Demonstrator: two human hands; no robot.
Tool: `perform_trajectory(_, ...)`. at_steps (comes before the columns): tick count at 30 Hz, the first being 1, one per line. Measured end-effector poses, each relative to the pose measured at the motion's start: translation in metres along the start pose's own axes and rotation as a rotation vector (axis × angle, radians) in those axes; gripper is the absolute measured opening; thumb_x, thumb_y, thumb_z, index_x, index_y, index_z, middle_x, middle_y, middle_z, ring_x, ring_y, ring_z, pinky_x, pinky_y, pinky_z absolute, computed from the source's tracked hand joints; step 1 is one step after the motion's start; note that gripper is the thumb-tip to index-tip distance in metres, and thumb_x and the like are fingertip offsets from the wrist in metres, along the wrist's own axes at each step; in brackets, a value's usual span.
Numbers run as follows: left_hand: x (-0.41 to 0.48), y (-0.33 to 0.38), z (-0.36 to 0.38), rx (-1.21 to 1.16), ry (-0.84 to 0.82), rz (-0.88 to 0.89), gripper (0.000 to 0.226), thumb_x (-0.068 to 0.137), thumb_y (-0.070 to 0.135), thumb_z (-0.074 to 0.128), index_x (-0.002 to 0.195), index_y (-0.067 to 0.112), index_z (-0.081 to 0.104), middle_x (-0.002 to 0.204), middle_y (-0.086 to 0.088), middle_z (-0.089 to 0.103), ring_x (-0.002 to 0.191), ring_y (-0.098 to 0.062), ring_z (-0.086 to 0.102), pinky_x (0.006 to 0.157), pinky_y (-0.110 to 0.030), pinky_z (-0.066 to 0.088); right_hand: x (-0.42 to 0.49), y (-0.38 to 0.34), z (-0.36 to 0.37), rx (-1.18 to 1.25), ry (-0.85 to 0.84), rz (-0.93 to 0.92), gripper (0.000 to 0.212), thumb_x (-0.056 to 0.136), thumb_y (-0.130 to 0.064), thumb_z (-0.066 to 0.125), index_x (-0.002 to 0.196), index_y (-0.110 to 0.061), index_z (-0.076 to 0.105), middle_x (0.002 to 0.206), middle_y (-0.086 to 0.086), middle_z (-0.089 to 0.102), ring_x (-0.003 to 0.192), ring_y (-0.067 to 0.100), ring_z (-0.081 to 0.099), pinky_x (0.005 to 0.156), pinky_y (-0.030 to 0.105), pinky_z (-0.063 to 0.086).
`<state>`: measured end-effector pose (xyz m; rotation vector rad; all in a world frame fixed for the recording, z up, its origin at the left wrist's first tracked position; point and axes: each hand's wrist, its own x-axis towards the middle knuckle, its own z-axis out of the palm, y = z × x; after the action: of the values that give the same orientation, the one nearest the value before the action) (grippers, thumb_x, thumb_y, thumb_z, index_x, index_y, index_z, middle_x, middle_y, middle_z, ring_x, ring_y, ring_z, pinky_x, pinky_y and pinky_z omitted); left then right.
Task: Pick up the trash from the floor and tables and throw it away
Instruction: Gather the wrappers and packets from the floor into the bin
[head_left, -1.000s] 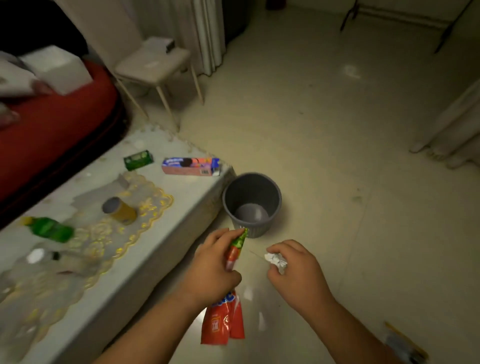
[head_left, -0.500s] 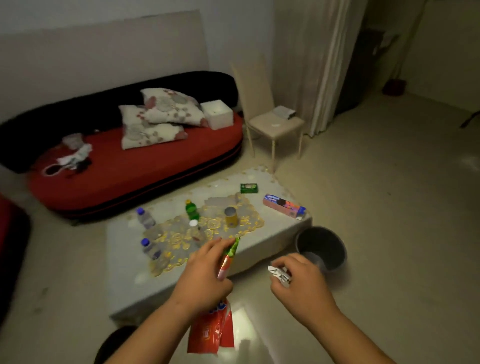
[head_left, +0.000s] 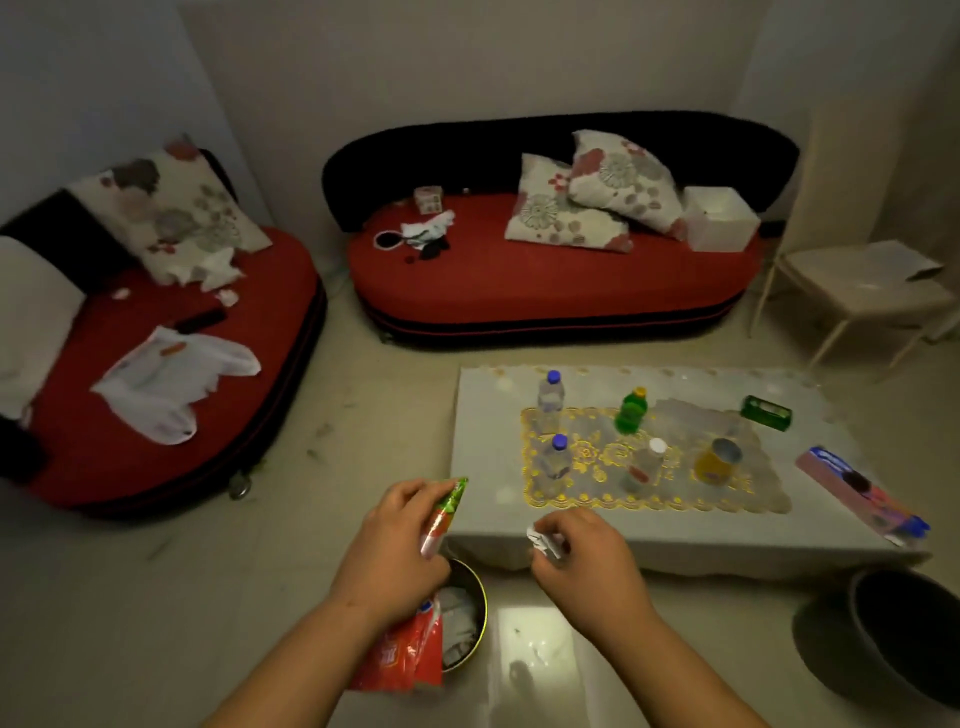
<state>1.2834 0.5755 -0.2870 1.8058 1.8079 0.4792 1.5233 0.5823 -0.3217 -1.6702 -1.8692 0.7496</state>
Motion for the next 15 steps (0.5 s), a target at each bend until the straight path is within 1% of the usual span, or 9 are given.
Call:
perform_trajectory(3,0.017,-0.047,0.000,-0.033,-0.009,-0.046,0.087,0.065,0.022,0.069,0.141,0.053,0.039,0.134,0.020,0.039,0.118,-0.010,0.049,0.101,-0.027,0.045,0.025,-0.007,0.047,0.000,-0.048,0.011,0.018,0.075,-0.028,0.073,0.092,-0.030,0.067,0.091,-0.015,0.060,0.083,0.003,0.056,0.076,0.023,0.046)
perform_trajectory(8,0.045,-0.109,0.041,-0.093,-0.044,-0.165,0.087,0.068,0.026,0.070,0.144,0.050,0.035,0.142,0.014,0.040,0.120,-0.014,0.049,0.102,-0.035,0.047,0.055,0.017,0.117,-0.033,-0.176,0.024,0.019,0.076,-0.032,0.070,0.096,-0.029,0.068,0.093,-0.013,0.059,0.084,0.007,0.056,0.075,0.024,0.046)
perform_trajectory(11,0.058,-0.147,0.082,-0.106,-0.064,-0.219,0.086,0.071,0.027,0.072,0.144,0.051,0.034,0.141,0.014,0.042,0.119,-0.013,0.050,0.103,-0.034,0.046,0.070,0.048,0.164,-0.050,-0.255,0.020,0.019,0.077,-0.034,0.070,0.095,-0.029,0.067,0.091,-0.013,0.057,0.084,0.008,0.057,0.071,0.022,0.042)
perform_trajectory(13,0.065,-0.176,0.115,-0.092,-0.075,-0.246,0.084,0.071,0.025,0.072,0.144,0.047,0.038,0.140,0.013,0.046,0.119,-0.012,0.051,0.104,-0.031,0.044,0.079,0.074,0.200,-0.055,-0.303,0.017,0.020,0.077,-0.034,0.069,0.095,-0.029,0.068,0.092,-0.012,0.059,0.085,0.010,0.058,0.072,0.023,0.044)
perform_trajectory(15,0.070,-0.204,0.151,-0.082,-0.099,-0.299,0.083,0.070,0.024,0.073,0.144,0.044,0.041,0.139,0.012,0.048,0.117,-0.011,0.052,0.102,-0.027,0.044,0.084,0.102,0.236,-0.043,-0.343,0.027,0.023,0.075,-0.036,0.067,0.097,-0.029,0.068,0.095,-0.009,0.062,0.087,0.011,0.059,0.074,0.026,0.047)
